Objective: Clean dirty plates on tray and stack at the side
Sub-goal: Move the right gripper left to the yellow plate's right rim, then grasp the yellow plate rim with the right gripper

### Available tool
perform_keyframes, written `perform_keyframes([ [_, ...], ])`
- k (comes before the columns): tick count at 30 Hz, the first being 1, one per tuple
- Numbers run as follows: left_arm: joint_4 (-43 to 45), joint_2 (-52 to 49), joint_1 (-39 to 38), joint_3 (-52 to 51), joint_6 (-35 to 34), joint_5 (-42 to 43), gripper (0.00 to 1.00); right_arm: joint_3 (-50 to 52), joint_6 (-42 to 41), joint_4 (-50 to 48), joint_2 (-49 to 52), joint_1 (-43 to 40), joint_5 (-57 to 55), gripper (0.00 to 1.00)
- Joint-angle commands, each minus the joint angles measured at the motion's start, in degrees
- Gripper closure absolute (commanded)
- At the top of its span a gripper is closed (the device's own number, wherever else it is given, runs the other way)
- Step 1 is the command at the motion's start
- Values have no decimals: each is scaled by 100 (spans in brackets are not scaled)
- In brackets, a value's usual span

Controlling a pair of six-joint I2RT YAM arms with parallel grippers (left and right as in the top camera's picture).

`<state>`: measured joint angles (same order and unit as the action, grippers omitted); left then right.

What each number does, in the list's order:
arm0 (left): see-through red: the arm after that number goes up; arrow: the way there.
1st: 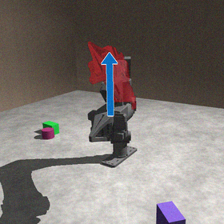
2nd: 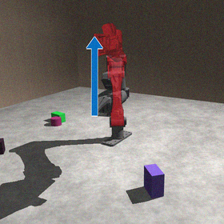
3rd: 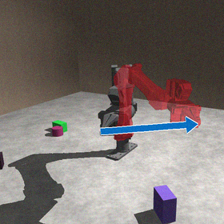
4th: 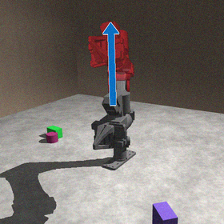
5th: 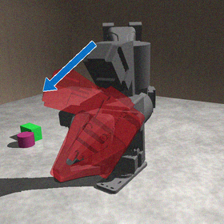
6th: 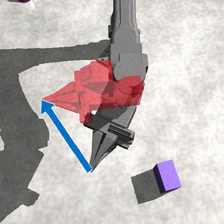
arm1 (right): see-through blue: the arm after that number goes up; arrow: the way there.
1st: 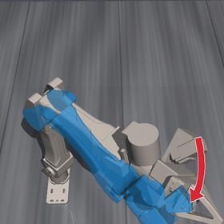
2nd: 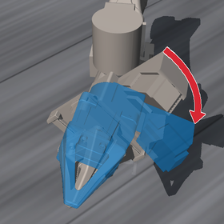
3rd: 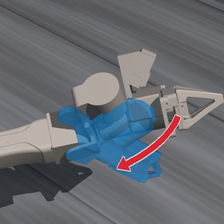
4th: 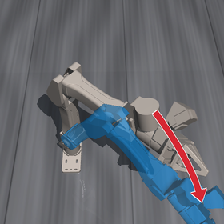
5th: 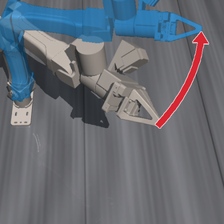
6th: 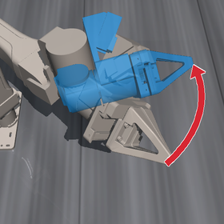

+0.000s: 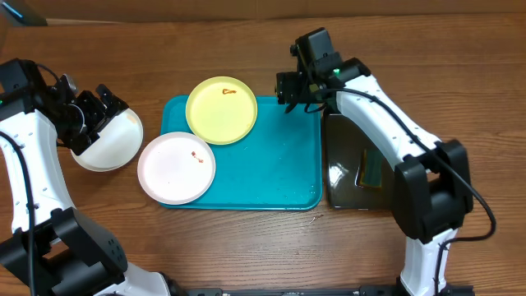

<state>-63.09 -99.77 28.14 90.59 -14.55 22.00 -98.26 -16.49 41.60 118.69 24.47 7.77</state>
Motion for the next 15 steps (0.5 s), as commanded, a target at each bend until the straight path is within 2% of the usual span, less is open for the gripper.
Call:
perform_keyframes([
  [1,-9,79,2,96,127,-15,0,-31,4,-39,177,28,92,23],
  [4,-9,79,2,96,129,-13,0,-31,2,-42,188,28,92,17],
  [6,-9,79,2,96,129,-15,0,-31,2,-46,188,28,94,7],
  [15,-9,79,2,96,129,-15,0,-31,4,24,188,28,92,5],
])
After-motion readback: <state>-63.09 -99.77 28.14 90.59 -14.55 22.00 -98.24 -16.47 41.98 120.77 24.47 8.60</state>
